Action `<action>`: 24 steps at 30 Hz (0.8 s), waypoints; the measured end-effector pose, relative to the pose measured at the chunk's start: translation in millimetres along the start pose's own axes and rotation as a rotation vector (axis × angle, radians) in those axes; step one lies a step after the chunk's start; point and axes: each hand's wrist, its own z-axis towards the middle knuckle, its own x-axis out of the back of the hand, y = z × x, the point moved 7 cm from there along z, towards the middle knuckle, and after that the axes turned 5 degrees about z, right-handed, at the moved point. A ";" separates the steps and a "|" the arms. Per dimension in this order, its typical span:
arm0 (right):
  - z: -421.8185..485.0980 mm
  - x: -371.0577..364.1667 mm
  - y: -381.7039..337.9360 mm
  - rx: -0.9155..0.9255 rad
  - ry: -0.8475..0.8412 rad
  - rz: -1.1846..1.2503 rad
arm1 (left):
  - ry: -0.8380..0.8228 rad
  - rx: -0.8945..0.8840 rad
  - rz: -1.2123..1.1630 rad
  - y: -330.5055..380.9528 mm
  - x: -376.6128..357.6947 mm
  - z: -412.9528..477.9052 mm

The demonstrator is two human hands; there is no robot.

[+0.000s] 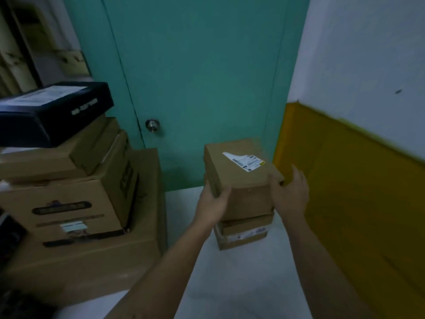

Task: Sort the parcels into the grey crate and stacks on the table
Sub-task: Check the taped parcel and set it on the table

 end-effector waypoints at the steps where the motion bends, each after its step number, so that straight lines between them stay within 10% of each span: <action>1: 8.3 -2.6 9.5 -0.074 -0.053 0.055 | -0.007 0.020 -0.012 -1.5 -4.5 6.5; 11: -4.7 -19.8 35.4 -0.225 -0.202 0.425 | 0.003 0.045 -0.136 -11.5 -14.3 9.2; 24: -157.0 61.3 -14.4 0.071 -0.130 0.421 | 0.141 -0.210 -0.128 -32.2 62.4 -133.4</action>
